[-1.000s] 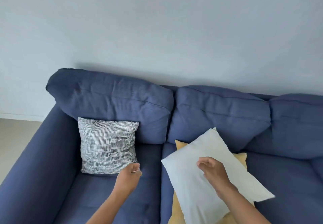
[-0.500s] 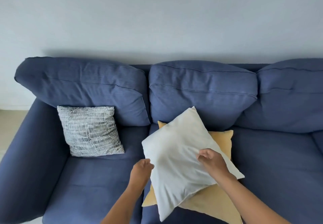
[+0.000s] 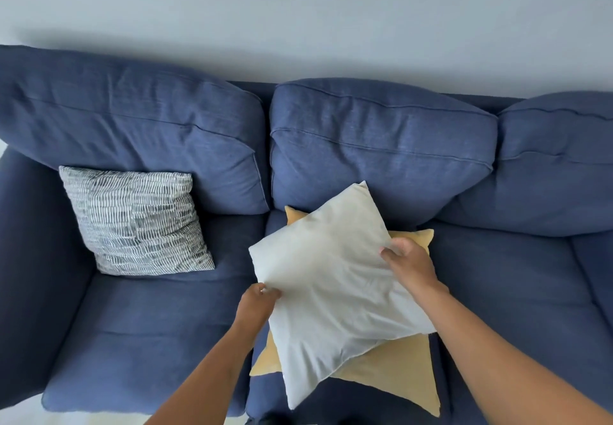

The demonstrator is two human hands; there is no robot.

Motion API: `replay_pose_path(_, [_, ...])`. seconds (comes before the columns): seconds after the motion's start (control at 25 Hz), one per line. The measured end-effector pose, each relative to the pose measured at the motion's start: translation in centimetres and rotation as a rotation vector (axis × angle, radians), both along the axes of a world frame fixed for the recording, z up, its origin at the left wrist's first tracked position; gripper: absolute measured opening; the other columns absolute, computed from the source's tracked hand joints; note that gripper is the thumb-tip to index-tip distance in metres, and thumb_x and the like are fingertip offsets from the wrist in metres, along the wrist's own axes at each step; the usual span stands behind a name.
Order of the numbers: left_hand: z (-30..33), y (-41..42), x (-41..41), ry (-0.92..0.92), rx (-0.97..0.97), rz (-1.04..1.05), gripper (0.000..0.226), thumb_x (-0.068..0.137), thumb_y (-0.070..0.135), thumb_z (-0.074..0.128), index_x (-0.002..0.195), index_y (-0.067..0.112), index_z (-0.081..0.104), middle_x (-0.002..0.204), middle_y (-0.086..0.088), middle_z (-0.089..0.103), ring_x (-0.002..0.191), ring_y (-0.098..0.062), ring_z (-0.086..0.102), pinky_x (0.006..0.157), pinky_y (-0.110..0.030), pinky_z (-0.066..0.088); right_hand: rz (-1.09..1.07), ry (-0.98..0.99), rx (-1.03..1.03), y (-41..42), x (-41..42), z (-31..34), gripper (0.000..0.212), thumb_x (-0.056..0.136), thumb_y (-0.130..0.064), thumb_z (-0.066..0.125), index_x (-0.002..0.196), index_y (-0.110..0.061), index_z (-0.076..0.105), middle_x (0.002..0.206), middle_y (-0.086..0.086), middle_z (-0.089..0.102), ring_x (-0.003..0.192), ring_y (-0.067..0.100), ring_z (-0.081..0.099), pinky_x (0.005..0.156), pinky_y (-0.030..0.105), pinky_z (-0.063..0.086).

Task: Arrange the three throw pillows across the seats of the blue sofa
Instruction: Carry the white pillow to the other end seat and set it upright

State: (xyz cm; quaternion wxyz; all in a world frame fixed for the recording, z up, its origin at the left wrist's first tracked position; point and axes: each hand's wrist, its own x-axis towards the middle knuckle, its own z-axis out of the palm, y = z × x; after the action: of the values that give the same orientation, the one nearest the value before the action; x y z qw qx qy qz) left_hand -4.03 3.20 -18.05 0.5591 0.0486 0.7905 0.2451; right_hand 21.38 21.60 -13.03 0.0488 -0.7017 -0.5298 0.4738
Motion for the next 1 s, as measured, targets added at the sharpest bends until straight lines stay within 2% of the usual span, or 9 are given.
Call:
replay_pose_path(0.08, [-1.2, 0.3, 0.1, -0.087, -0.014, 0.090, 0.049, 0.080, 0.039, 0.074, 0.114, 0.003, 0.071, 0.106, -0.003, 0.075, 0.087, -0.020, 0.067, 0.087, -0.039, 0.055, -0.028, -0.050, -0.028, 1.0, 0.1, -0.6, 0.078, 0.087, -0.051, 0.068, 0.151, -0.014, 0.044, 0.150, 0.006, 0.054, 0.133, 0.031, 0.053, 0.102, 0.042, 0.046])
replay_pose_path(0.16, [-1.8, 0.2, 0.3, -0.245, -0.013, 0.215, 0.048, 0.083, 0.038, 0.079, 0.122, 0.012, 0.069, 0.117, -0.003, 0.073, 0.094, -0.020, 0.067, 0.104, -0.046, 0.053, -0.073, -0.062, -0.126, 0.9, 0.0, -0.8, 0.096, 0.082, -0.062, 0.069, 0.157, -0.015, 0.033, 0.154, 0.007, 0.047, 0.136, 0.033, 0.049, 0.098, 0.040, 0.044])
replay_pose_path(0.24, [-2.2, -0.3, 0.3, -0.371, 0.010, 0.299, 0.063, 0.076, 0.043, 0.083, 0.131, 0.018, 0.065, 0.127, -0.004, 0.073, 0.113, -0.026, 0.068, 0.110, -0.049, 0.050, -0.081, -0.038, -0.201, -0.1, -0.4, -0.3, 0.102, 0.074, -0.073, 0.069, 0.155, -0.018, 0.038, 0.147, 0.000, 0.053, 0.130, 0.030, 0.056, 0.098, 0.039, 0.046])
replay_pose_path(0.32, [-1.3, -0.7, 0.2, -0.418, 0.073, 0.318, 0.064, 0.076, 0.043, 0.083, 0.133, 0.019, 0.066, 0.128, -0.005, 0.075, 0.120, -0.029, 0.068, 0.110, -0.050, 0.051, -0.083, 0.045, -0.147, -1.4, -0.8, 0.9, 0.078, 0.071, -0.074, 0.070, 0.131, -0.024, 0.062, 0.121, -0.004, 0.071, 0.106, 0.022, 0.069, 0.095, 0.042, 0.056])
replay_pose_path(0.44, [1.6, -1.6, -0.1, -0.445, 0.149, 0.305, 0.048, 0.084, 0.041, 0.079, 0.127, 0.019, 0.070, 0.122, -0.003, 0.080, 0.119, -0.027, 0.070, 0.109, -0.048, 0.051, -0.148, 0.206, -0.071, -3.9, -1.1, 5.2, 0.045, 0.078, -0.059, 0.075, 0.104, -0.022, 0.073, 0.087, -0.005, 0.078, 0.078, 0.016, 0.073, 0.070, 0.035, 0.059])
replay_pose_path(0.52, [3.4, -2.4, -0.8, -0.464, 0.208, 0.268, 0.047, 0.086, 0.041, 0.076, 0.128, 0.019, 0.071, 0.122, -0.002, 0.080, 0.121, -0.026, 0.071, 0.110, -0.048, 0.050, -0.193, 0.289, -0.021, -5.9, -0.4, 8.2, 0.039, 0.081, -0.053, 0.077, 0.106, -0.023, 0.075, 0.088, -0.006, 0.080, 0.081, 0.016, 0.077, 0.071, 0.032, 0.060])
replay_pose_path(0.64, [5.7, -2.4, -0.9, -0.480, 0.301, 0.144, 0.051, 0.087, 0.041, 0.076, 0.132, 0.018, 0.070, 0.127, -0.004, 0.079, 0.124, -0.027, 0.070, 0.114, -0.051, 0.047, -0.266, 0.339, 0.061, -8.8, 1.7, 11.8, 0.034, 0.083, -0.050, 0.078, 0.107, -0.027, 0.076, 0.096, -0.009, 0.082, 0.085, 0.013, 0.078, 0.083, 0.039, 0.064])
replay_pose_path(0.88, [10.3, 0.0, 3.7, -0.451, 0.379, -0.083, 0.048, 0.086, 0.039, 0.079, 0.125, 0.011, 0.074, 0.118, -0.006, 0.082, 0.116, -0.030, 0.074, 0.109, -0.051, 0.052, -0.405, 0.288, 0.191, -14.0, 8.3, 15.8, 0.023, 0.088, -0.047, 0.073, 0.097, -0.026, 0.078, 0.093, -0.004, 0.082, 0.086, 0.019, 0.078, 0.086, 0.046, 0.063])
replay_pose_path(1.0, [12.5, 0.6, 8.0, -0.448, 0.419, -0.180, 0.043, 0.089, 0.036, 0.076, 0.123, 0.011, 0.073, 0.116, -0.006, 0.082, 0.112, -0.030, 0.075, 0.105, -0.050, 0.054, -0.491, 0.249, 0.227, -16.5, 13.3, 16.6, 0.025, 0.086, -0.043, 0.075, 0.092, -0.019, 0.078, 0.090, 0.003, 0.081, 0.088, 0.030, 0.077, 0.086, 0.051, 0.060])
